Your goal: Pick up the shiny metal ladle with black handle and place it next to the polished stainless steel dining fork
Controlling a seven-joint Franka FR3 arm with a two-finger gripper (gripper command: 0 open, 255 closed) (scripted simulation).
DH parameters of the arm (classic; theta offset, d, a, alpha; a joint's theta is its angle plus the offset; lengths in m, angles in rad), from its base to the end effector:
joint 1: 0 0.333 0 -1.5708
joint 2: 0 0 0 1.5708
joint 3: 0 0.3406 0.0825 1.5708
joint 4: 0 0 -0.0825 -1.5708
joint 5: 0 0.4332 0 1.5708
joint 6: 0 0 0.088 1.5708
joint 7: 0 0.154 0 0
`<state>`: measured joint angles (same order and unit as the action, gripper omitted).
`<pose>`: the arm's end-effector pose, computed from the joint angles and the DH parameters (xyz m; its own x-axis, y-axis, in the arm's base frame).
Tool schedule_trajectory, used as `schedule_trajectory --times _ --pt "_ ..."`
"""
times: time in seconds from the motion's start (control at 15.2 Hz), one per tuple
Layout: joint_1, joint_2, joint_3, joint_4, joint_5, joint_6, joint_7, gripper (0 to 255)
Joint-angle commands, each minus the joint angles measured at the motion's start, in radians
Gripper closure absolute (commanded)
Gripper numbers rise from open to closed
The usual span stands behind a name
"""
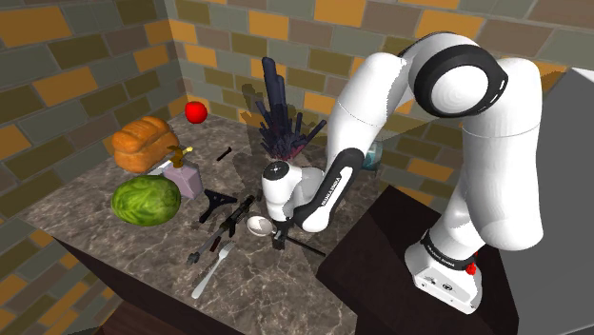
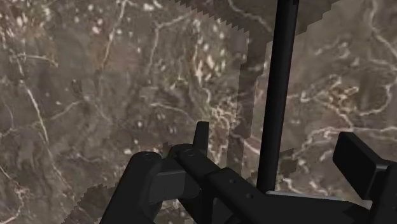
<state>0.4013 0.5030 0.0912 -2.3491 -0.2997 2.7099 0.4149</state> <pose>0.4389 0.2491 0.0363 0.9353 0.3361 -0.1106 0.3466 -0.9331 0.0954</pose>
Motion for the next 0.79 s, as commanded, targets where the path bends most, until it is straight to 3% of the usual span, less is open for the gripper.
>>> schedule_trajectory --times 0.0,0.33,0.73 --pt "0.000 0.000 0.000 0.000 0.000 0.000 0.000 0" --pt "-0.025 -0.124 0.044 -0.015 0.051 -0.109 -0.037 0" --pt "-0.024 -0.124 0.044 -0.015 0.051 -0.109 -0.037 0"
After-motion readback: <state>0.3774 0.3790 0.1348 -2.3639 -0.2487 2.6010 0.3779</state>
